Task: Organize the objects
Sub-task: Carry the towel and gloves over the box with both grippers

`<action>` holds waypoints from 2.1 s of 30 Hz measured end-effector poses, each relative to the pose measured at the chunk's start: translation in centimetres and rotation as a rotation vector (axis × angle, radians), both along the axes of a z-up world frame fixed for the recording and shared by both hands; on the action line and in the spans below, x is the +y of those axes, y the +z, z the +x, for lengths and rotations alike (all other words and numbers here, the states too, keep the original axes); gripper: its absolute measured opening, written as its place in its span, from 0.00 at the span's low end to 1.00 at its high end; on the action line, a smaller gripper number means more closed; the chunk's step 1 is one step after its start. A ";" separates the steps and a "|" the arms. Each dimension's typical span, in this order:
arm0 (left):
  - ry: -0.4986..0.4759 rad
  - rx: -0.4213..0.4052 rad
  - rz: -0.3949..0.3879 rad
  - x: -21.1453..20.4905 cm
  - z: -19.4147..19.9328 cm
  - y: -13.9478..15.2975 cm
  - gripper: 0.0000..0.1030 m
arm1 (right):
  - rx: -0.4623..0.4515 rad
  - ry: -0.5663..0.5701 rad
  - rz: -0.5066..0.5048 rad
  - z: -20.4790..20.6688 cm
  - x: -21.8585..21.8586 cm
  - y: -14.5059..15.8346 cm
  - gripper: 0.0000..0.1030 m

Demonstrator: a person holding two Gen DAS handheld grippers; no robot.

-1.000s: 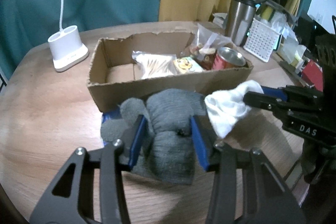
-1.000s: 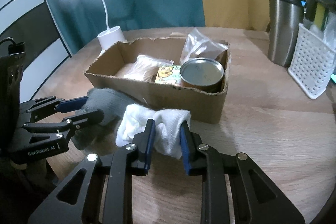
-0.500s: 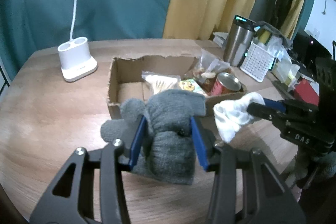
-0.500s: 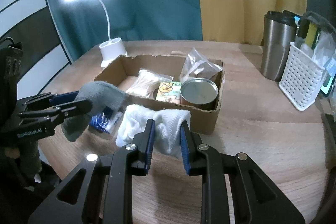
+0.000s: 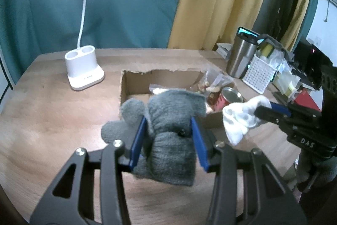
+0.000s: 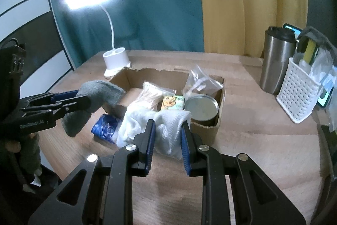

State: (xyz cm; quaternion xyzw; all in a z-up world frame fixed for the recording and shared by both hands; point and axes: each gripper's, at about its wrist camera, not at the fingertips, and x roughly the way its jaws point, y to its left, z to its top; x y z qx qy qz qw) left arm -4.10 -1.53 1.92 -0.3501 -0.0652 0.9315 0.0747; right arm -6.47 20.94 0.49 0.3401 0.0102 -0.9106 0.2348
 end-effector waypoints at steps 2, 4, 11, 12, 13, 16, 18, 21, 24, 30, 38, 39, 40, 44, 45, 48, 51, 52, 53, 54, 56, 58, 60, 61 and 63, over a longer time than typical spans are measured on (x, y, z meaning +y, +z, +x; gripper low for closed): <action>0.002 0.006 0.000 -0.2 -0.1 0.2 0.44 | 0.009 0.003 -0.001 -0.1 -0.1 0.4 0.24; 0.002 0.012 -0.002 -0.3 -0.4 0.4 0.44 | 0.017 0.004 -0.004 -0.1 -0.2 0.8 0.24; 0.018 0.022 0.005 -1.2 -1.6 0.8 0.44 | 0.036 0.004 0.002 -1.0 -0.7 2.1 0.24; 0.019 0.021 0.008 -1.4 -1.9 0.8 0.44 | 0.039 0.004 0.002 -1.1 -0.8 2.2 0.24; 0.019 0.020 0.009 -1.5 -2.2 0.8 0.44 | 0.041 0.004 0.002 -1.3 -0.9 2.4 0.24; 0.019 0.022 0.011 -1.6 -2.9 0.9 0.44 | 0.041 0.006 0.006 -1.9 -1.3 2.6 0.24; 0.022 0.018 0.013 -1.9 -3.5 0.7 0.44 | 0.038 0.009 0.008 -2.3 -1.6 2.6 0.24; 0.024 0.009 0.014 -2.1 -4.4 0.5 0.44 | 0.030 0.011 0.008 -3.0 -2.0 2.4 0.24; 0.025 -0.005 0.013 -2.2 -5.4 0.0 0.44 | 0.021 0.013 0.008 -3.8 -2.3 2.1 0.24; 0.026 -0.035 -0.003 -1.9 -7.3 -1.3 0.44 | 0.003 0.017 0.006 -5.4 -2.7 1.5 0.24; 0.024 -0.107 -0.028 -1.1 -9.5 -3.6 0.44 | -0.016 0.022 0.002 -6.9 -2.8 0.8 0.24; 0.026 -0.111 -0.029 -1.0 -9.7 -3.8 0.44 | -0.019 0.022 0.001 -7.1 -2.8 0.7 0.24; 0.027 -0.110 -0.031 -0.9 -9.7 -3.9 0.44 | -0.020 0.022 0.001 -7.2 -2.8 0.6 0.24; 0.032 -0.109 -0.039 -0.6 -10.3 -4.3 0.44 | -0.027 0.025 -0.002 -7.6 -2.8 0.4 0.24; 0.032 -0.109 -0.047 -0.5 -10.6 -4.5 0.44 | -0.030 0.025 -0.004 -7.7 -2.8 0.3 0.24; 0.034 -0.115 -0.056 -0.3 -11.0 -4.8 0.45 | -0.036 0.027 -0.008 -8.0 -2.8 0.2 0.24; 0.027 -0.128 -0.045 -0.4 -11.1 -4.5 0.48 | -0.038 0.031 -0.011 -8.0 -2.9 0.2 0.24; 0.025 -0.126 -0.041 -0.5 -10.9 -4.3 0.51 | -0.039 0.030 -0.013 -8.1 -2.9 0.3 0.24; 0.025 -0.119 -0.037 -0.7 -10.7 -3.9 0.57 | -0.039 0.029 -0.016 -8.1 -2.9 0.3 0.24; 0.021 -0.108 -0.031 -0.8 -10.3 -3.5 0.57 | -0.040 0.029 -0.018 -8.2 -2.9 0.3 0.24; 0.010 -0.082 -0.034 -0.9 -9.5 -2.6 0.57 | -0.040 0.027 -0.019 -8.3 -2.9 0.2 0.24; 0.007 -0.058 -0.042 -1.2 -8.7 -2.0 0.57 | -0.040 0.027 -0.021 -8.4 -3.0 0.2 0.24; 0.016 -0.055 -0.053 -1.6 -8.4 -2.0 0.57 | -0.040 0.028 -0.018 -8.4 -3.3 0.1 0.24; 0.028 -0.065 -0.065 -2.0 -8.3 -2.3 0.57 | -0.040 0.029 -0.016 -8.4 -3.4 0.1 0.24; 0.050 -0.095 -0.069 -2.8 -8.5 -3.2 0.57 | -0.041 0.031 -0.013 -8.5 -3.7 0.1 0.24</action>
